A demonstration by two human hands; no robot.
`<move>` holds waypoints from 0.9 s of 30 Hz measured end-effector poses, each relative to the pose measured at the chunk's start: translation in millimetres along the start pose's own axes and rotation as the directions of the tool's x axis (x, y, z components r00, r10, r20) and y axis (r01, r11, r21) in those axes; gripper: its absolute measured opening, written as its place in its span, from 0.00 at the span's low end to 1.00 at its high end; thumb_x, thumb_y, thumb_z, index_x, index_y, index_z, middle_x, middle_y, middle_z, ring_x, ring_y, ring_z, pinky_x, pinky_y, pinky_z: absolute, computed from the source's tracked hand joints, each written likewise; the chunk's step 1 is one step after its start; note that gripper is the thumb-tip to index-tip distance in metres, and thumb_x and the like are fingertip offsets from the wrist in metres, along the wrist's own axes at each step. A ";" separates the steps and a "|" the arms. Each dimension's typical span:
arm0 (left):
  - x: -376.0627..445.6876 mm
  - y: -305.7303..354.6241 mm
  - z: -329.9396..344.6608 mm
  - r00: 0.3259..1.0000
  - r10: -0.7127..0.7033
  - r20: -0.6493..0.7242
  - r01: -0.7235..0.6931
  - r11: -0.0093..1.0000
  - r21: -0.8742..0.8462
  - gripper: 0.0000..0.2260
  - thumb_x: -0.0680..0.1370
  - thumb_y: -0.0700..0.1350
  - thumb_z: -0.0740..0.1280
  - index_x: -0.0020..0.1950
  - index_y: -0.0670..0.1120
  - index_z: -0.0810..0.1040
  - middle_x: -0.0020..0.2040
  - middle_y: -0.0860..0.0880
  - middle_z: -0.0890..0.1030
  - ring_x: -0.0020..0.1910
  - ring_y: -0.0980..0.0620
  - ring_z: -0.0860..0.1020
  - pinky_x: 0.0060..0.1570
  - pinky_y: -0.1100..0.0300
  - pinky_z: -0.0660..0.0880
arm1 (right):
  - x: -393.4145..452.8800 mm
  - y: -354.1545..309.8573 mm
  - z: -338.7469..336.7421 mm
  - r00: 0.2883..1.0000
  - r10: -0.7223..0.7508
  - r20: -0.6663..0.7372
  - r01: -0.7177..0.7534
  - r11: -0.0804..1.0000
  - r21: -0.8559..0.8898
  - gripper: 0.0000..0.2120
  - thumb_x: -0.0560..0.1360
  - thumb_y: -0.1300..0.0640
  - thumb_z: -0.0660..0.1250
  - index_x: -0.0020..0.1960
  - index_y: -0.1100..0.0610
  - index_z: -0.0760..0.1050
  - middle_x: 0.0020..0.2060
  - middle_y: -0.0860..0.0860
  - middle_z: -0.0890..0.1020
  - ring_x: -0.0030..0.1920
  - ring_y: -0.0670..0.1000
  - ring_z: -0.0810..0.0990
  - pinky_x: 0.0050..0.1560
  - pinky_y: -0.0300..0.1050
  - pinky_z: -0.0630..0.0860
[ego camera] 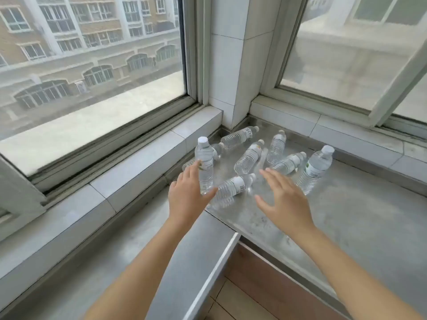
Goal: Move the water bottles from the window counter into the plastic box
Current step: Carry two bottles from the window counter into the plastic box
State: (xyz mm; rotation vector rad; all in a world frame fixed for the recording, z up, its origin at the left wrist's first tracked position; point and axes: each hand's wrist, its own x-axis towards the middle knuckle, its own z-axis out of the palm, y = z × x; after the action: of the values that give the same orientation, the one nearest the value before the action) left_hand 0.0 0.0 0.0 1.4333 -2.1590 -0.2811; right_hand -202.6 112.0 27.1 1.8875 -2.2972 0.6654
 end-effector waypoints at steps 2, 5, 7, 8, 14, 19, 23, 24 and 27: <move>23.9 -10.3 17.4 0.992 -0.122 0.023 0.124 0.986 -0.108 0.39 0.71 0.62 0.71 0.76 0.51 0.60 0.70 0.55 0.72 0.66 0.52 0.73 0.59 0.51 0.72 | 17.8 5.7 13.1 0.999 0.038 0.019 -0.039 0.998 0.045 0.29 0.72 0.49 0.70 0.70 0.52 0.69 0.68 0.51 0.73 0.67 0.53 0.72 0.63 0.52 0.70; 58.0 -27.2 46.1 0.945 -0.296 0.136 0.321 0.918 -0.231 0.43 0.67 0.62 0.75 0.76 0.53 0.59 0.72 0.57 0.71 0.67 0.53 0.74 0.58 0.48 0.75 | 36.6 18.0 34.5 0.992 0.087 0.092 -0.091 0.995 0.044 0.29 0.73 0.47 0.69 0.71 0.51 0.67 0.69 0.50 0.72 0.68 0.52 0.71 0.65 0.53 0.70; 79.0 -38.9 65.6 0.904 -0.339 0.261 0.420 0.819 -0.392 0.45 0.65 0.58 0.78 0.75 0.54 0.59 0.72 0.57 0.70 0.68 0.55 0.72 0.60 0.51 0.73 | 49.9 26.0 46.3 0.990 0.091 0.109 -0.096 0.994 0.044 0.29 0.73 0.46 0.68 0.71 0.50 0.67 0.69 0.49 0.72 0.68 0.52 0.70 0.65 0.53 0.70; 86.5 -45.2 73.7 0.885 -0.326 0.332 0.457 0.744 -0.487 0.44 0.65 0.53 0.80 0.75 0.54 0.60 0.72 0.55 0.70 0.68 0.56 0.71 0.62 0.54 0.71 | 55.5 30.3 52.1 0.989 0.087 0.115 -0.093 0.995 0.046 0.29 0.73 0.46 0.68 0.71 0.50 0.67 0.69 0.48 0.72 0.68 0.52 0.71 0.64 0.53 0.70; 108.0 -79.1 116.5 0.863 -0.209 0.461 0.495 0.539 -0.681 0.42 0.63 0.39 0.81 0.72 0.57 0.66 0.69 0.55 0.73 0.70 0.54 0.71 0.71 0.47 0.66 | 75.7 49.5 81.9 0.986 0.079 0.144 -0.088 0.994 0.057 0.27 0.72 0.47 0.70 0.69 0.51 0.70 0.66 0.48 0.74 0.65 0.51 0.73 0.62 0.50 0.70; 111.7 -82.7 120.4 0.867 -0.157 0.474 0.471 0.570 -0.673 0.39 0.66 0.33 0.78 0.73 0.51 0.69 0.65 0.59 0.76 0.66 0.53 0.74 0.71 0.48 0.67 | 79.6 58.6 91.1 0.981 0.075 0.181 -0.091 0.992 0.086 0.26 0.72 0.49 0.70 0.68 0.51 0.71 0.66 0.48 0.74 0.66 0.51 0.72 0.64 0.49 0.68; 110.1 -76.2 122.5 0.875 -0.244 0.417 0.476 0.581 -0.660 0.38 0.62 0.35 0.81 0.69 0.55 0.72 0.63 0.59 0.78 0.63 0.50 0.76 0.66 0.45 0.71 | 77.1 64.8 92.2 0.980 0.059 0.188 -0.078 0.993 0.093 0.25 0.73 0.49 0.70 0.68 0.51 0.71 0.66 0.48 0.74 0.66 0.51 0.72 0.64 0.47 0.67; 108.3 -73.4 124.6 0.878 -0.268 0.396 0.475 0.586 -0.657 0.38 0.62 0.37 0.82 0.68 0.56 0.73 0.63 0.58 0.78 0.62 0.50 0.77 0.65 0.45 0.72 | 76.3 65.9 92.3 0.980 0.061 0.187 -0.080 0.992 0.093 0.25 0.73 0.49 0.70 0.68 0.51 0.71 0.66 0.48 0.74 0.66 0.51 0.72 0.64 0.47 0.67; 102.0 -65.6 129.9 0.886 -0.331 0.325 0.464 0.621 -0.632 0.37 0.61 0.42 0.82 0.67 0.57 0.72 0.62 0.57 0.79 0.60 0.50 0.77 0.62 0.47 0.73 | 73.0 68.8 91.4 0.984 0.061 0.170 -0.078 0.992 0.100 0.25 0.72 0.50 0.70 0.68 0.52 0.71 0.66 0.48 0.74 0.66 0.50 0.72 0.63 0.46 0.67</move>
State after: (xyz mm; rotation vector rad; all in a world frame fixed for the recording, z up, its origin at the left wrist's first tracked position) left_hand -47.6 -134.1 -106.4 1.4149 -1.5146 -1.2949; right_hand -266.8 19.6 -48.8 1.9881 -2.4871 0.6743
